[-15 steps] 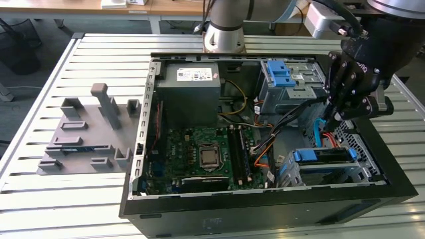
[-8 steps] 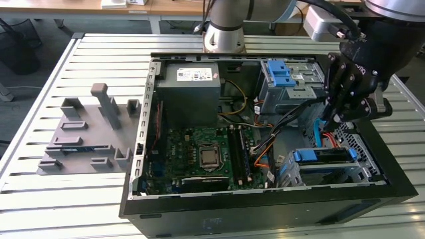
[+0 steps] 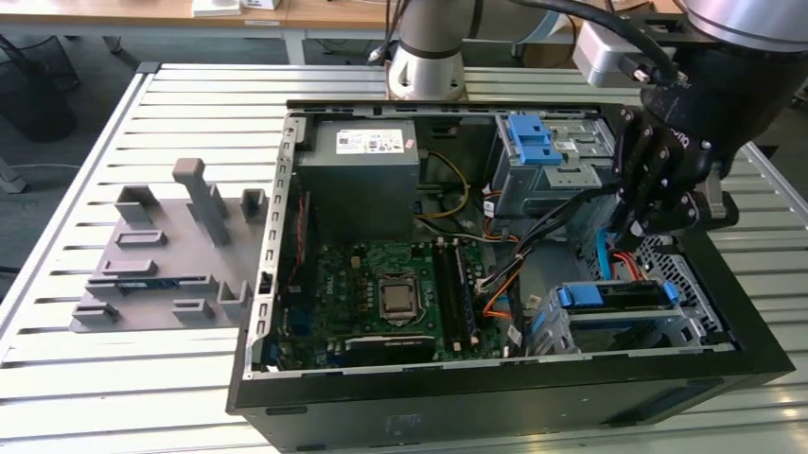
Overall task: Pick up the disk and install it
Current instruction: 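Insert the second disk wire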
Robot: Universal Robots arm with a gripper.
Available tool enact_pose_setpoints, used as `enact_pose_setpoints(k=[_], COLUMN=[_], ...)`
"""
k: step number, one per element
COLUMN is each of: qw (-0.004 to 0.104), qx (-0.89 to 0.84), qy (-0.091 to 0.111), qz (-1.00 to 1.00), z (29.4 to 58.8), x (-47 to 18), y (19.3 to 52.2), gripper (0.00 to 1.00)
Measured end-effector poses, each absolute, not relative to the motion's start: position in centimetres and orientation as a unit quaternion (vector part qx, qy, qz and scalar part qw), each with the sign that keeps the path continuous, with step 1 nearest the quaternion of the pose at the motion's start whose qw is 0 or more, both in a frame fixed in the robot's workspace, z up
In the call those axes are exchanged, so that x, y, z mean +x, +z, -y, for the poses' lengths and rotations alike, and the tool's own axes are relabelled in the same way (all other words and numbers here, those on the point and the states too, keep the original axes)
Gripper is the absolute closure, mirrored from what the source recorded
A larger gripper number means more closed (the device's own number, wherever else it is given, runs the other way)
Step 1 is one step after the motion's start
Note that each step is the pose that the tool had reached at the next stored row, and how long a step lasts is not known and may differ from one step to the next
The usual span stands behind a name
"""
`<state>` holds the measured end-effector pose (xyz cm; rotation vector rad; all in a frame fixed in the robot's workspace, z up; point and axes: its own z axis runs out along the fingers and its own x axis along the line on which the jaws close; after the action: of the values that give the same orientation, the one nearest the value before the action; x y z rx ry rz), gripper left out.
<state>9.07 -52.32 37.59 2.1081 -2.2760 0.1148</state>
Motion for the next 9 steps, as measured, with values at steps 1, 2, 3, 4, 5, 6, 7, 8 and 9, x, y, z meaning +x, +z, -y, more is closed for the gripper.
enact_pose_setpoints(k=[1,2,3,4,5,6,7,8,9], qw=[0.019,0.019,0.019,0.019,0.019,0.019,0.019,0.019,0.019], qx=[0.679,0.679,0.679,0.679,0.679,0.679,0.679,0.679,0.679], qy=[0.037,0.037,0.037,0.037,0.037,0.037,0.038,0.038,0.038], qz=[0.733,0.733,0.733,0.733,0.733,0.733,0.733,0.733,0.733], z=[52.31,52.31,52.31,52.31,52.31,52.31,52.3,52.3,52.3], x=[9.07,9.07,9.07,9.07,9.07,9.07,9.07,9.07,9.07], y=[37.52,37.45,37.36,37.28,37.2,37.11,37.03,36.95,36.87], gripper=[0.75,0.75,0.75,0.75,0.75,0.75,0.75,0.75,0.75])
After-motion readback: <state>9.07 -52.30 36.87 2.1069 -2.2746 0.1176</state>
